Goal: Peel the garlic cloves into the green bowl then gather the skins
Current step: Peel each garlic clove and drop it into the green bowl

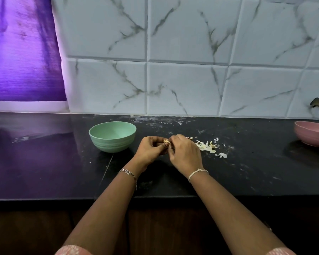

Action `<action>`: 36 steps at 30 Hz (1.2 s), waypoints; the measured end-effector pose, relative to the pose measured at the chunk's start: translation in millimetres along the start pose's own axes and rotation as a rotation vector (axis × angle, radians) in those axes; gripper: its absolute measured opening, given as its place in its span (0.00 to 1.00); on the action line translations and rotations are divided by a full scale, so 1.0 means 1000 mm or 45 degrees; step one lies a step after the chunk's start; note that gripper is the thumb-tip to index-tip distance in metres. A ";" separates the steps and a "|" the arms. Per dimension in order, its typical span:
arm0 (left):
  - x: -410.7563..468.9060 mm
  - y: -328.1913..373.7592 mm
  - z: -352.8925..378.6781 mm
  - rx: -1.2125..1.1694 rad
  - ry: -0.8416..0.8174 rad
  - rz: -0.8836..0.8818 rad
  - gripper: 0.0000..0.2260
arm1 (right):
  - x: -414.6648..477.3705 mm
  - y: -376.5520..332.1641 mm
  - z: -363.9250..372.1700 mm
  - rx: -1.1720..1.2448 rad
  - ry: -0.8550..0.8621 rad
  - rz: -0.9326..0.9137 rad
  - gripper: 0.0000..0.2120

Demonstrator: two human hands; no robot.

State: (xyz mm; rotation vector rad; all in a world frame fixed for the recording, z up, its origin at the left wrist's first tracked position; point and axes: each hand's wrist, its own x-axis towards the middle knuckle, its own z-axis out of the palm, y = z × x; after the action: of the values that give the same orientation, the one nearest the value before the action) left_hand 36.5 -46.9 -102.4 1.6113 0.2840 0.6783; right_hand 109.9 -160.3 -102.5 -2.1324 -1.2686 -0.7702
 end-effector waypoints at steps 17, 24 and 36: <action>-0.002 -0.006 0.000 0.571 0.167 0.094 0.08 | 0.005 0.025 -0.009 -0.166 0.035 0.293 0.07; -0.007 -0.001 -0.002 0.087 0.058 -0.034 0.09 | 0.005 0.045 -0.011 0.028 0.099 0.577 0.14; -0.006 0.003 0.001 -0.175 0.094 -0.099 0.02 | 0.010 0.067 -0.017 0.220 0.217 0.932 0.10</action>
State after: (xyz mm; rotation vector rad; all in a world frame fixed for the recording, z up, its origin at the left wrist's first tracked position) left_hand 31.7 -51.7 -101.4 1.4390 0.3447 0.6835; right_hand 170.0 -193.7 -94.3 -2.1057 -0.3833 -0.4802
